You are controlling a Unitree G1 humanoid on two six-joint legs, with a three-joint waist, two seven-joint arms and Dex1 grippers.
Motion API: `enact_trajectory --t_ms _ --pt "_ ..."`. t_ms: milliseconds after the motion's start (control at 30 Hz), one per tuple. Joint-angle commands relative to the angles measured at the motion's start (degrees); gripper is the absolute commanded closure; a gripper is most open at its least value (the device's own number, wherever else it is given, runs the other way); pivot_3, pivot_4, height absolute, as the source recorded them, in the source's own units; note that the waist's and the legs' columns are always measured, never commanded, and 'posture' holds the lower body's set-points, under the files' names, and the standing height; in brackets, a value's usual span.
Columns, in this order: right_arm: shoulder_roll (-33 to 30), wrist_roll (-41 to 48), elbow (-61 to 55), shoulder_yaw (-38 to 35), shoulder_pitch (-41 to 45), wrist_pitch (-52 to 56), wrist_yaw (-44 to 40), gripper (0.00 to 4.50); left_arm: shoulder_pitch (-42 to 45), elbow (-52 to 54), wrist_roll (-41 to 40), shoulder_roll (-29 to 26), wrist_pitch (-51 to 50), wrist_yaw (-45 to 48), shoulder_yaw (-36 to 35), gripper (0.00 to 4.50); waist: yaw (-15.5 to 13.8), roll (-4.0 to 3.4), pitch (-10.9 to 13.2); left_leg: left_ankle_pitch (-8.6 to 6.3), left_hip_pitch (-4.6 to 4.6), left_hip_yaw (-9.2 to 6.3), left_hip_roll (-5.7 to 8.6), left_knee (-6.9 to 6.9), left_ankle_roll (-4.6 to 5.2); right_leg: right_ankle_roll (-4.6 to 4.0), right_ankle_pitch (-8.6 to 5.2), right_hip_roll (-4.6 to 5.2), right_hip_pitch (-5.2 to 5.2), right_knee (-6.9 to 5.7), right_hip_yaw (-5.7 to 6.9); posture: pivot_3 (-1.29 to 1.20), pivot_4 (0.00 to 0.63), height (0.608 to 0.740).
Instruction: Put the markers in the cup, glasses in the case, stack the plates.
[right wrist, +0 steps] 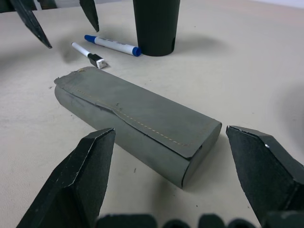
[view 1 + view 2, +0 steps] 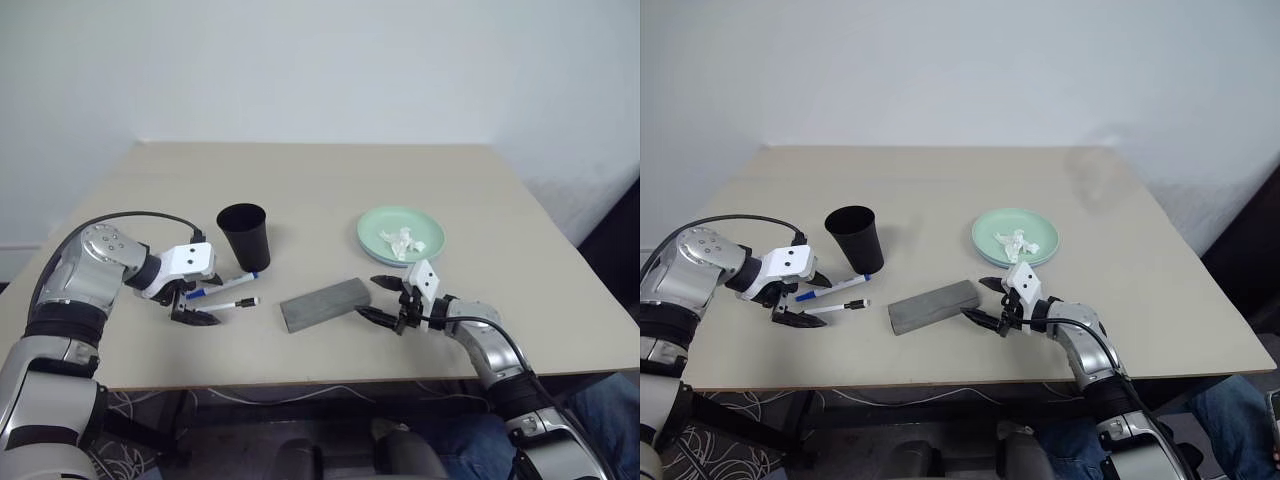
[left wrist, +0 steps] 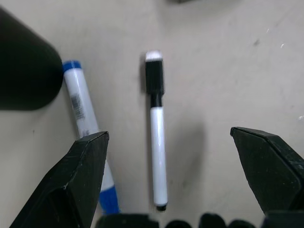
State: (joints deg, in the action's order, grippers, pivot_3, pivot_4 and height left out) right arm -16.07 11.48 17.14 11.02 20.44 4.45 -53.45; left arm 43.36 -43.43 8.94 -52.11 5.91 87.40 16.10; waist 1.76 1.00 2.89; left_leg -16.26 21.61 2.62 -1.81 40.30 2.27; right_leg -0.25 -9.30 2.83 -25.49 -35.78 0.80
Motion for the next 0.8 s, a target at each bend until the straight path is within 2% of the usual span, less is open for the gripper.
enact_trajectory --t_ms 33,433,800 --pt "0.02 0.27 -0.72 -0.54 1.96 -0.97 -0.51 0.43 3.37 -2.87 1.61 0.71 2.39 -0.47 0.73 0.04 0.04 0.00 0.00 0.00 0.00 0.00 0.00 0.00 0.00 0.00 0.00 0.00 0.00 0.00 0.00 0.00 0.000 0.721" --pt "-0.40 0.16 -0.60 -0.74 2.49 -0.46 -1.00 0.43 9.05 -13.71 8.31 7.10 6.84 -3.86 5.39 0.04 0.14 0.00 0.00 0.00 0.02 0.00 -0.01 -0.01 0.00 0.02 0.01 -0.02 -0.04 -0.02 0.00 0.00 0.000 0.721" --pt "-0.44 0.19 -1.56 -0.86 1.64 -0.14 -0.31 0.43 10.47 -18.68 12.02 7.95 10.31 -4.63 8.09 0.04 0.20 -0.01 -0.01 0.00 -0.05 0.02 -0.02 -0.01 0.00 0.01 0.01 -0.01 -0.02 -0.08 -0.02 0.00 0.000 0.721"
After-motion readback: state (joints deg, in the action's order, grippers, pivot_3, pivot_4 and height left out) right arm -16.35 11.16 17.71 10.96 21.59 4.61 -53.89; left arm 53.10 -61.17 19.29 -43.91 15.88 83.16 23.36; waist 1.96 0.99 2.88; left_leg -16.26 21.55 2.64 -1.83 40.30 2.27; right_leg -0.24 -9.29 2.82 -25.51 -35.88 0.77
